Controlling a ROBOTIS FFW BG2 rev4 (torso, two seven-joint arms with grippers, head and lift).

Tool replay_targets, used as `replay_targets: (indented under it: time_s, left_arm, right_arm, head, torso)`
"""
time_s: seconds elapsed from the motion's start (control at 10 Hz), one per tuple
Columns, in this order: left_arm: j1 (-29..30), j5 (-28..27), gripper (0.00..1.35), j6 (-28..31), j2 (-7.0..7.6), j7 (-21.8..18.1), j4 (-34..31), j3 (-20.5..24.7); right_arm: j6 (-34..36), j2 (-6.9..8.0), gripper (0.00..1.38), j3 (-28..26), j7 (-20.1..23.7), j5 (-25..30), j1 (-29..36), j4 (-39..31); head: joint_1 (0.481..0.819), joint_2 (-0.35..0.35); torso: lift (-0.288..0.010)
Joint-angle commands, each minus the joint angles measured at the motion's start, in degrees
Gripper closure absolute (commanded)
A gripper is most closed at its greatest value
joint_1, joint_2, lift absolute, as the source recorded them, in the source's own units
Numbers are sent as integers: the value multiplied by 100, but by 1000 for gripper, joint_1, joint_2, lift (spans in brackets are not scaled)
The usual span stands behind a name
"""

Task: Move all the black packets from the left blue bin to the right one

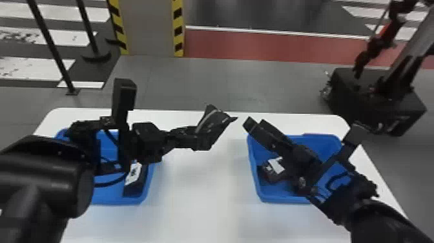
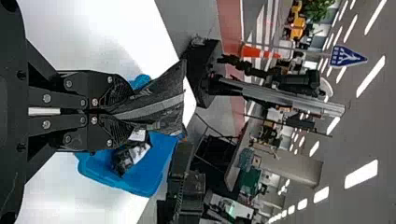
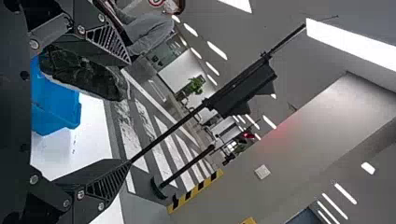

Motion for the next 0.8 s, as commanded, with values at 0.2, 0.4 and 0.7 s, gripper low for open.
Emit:
replay_targets:
  time_s: [0.2,0.4,0.7]
  left_arm:
    - [-359,215,1211,-115,-62,-8,414,-414]
    - [-415,286,1211,-115,-71,-16,499,-485]
    - [-387,277,1211,-144,-71,-16,513,-441]
  right_arm:
    - [84,2,305,334,17,222,-507,458]
    - [84,2,338,396,17,451,-788,712]
    - [-253,29,1289,396,-1,609,-774,698]
  head:
    - [695,-93]
    - [695,-98]
    - [695,-104]
  torso:
    - [-110]
    - [-110]
    - [-110]
